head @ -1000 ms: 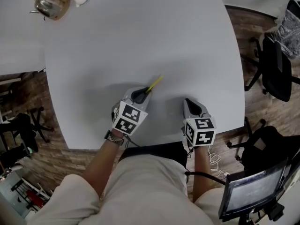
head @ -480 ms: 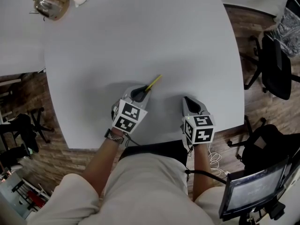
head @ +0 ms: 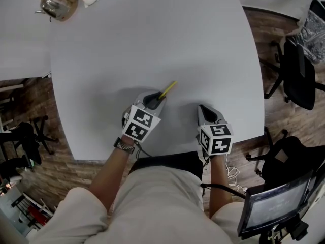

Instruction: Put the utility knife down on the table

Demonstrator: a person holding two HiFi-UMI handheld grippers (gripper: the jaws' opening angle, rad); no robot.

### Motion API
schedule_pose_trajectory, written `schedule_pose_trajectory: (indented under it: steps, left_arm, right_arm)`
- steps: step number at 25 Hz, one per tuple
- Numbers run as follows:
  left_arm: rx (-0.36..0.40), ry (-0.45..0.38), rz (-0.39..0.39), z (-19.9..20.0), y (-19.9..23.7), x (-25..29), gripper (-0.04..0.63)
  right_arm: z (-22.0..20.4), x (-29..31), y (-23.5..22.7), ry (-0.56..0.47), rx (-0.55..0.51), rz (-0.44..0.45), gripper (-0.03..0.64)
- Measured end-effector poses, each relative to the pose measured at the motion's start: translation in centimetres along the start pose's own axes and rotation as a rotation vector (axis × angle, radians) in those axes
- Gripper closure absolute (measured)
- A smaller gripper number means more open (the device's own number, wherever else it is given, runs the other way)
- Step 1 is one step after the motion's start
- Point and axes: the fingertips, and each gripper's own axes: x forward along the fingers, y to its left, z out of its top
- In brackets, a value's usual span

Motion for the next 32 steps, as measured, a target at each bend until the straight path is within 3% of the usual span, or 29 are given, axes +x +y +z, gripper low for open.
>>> schedule_pose_trajectory:
  steps: [12,26,32]
  left_arm:
    - [-0.006,-0.013,0.035,0.7,1.2,-0.3,0.492]
    - [0.012,-0.066,0.068,2.7,-0.5,-3.4,0.494]
    - [-0.014,-0.101,0.063,3.3,-1.5,-4.9,0.495]
  right_arm:
    - [1.1,-0.6,-0.5,-0.029,-0.017,-0.007,0.615]
    - [4.3,-3.9,0.9,-0.109,-0.101,-0.001,0.615]
    - [4.7,-4.4,2.0,-0.117,-0.130,0.015,0.615]
